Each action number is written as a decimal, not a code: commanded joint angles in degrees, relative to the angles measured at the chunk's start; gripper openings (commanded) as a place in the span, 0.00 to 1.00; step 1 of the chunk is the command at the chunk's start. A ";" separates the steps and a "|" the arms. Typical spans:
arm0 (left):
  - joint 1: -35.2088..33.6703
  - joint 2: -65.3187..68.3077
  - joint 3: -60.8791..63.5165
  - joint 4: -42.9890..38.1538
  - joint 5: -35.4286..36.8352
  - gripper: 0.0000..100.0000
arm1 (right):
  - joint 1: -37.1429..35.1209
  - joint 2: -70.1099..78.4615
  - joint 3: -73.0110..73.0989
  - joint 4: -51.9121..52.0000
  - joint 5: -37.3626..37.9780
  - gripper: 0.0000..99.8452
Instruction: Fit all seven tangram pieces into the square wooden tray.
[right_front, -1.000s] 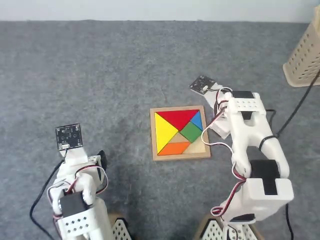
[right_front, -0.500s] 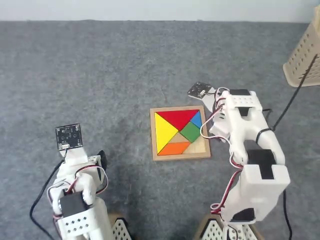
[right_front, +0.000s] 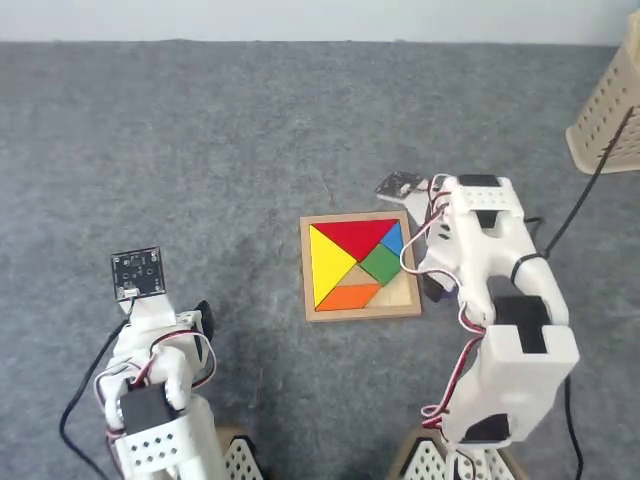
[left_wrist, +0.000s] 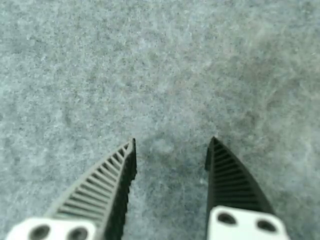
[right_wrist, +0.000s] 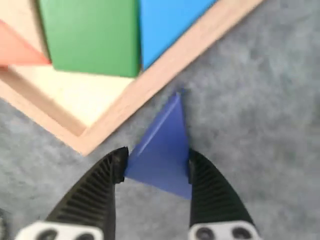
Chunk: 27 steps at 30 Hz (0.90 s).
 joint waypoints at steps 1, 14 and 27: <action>0.18 -0.79 -0.75 0.26 -0.26 0.22 | 0.04 -7.78 -5.80 8.22 -7.47 0.01; 0.18 -0.79 -0.75 0.26 -0.26 0.22 | -17.10 -28.70 3.78 9.89 2.20 0.01; 0.18 -0.79 -0.75 0.26 -0.26 0.22 | -24.04 -31.34 24.97 -20.88 35.52 0.01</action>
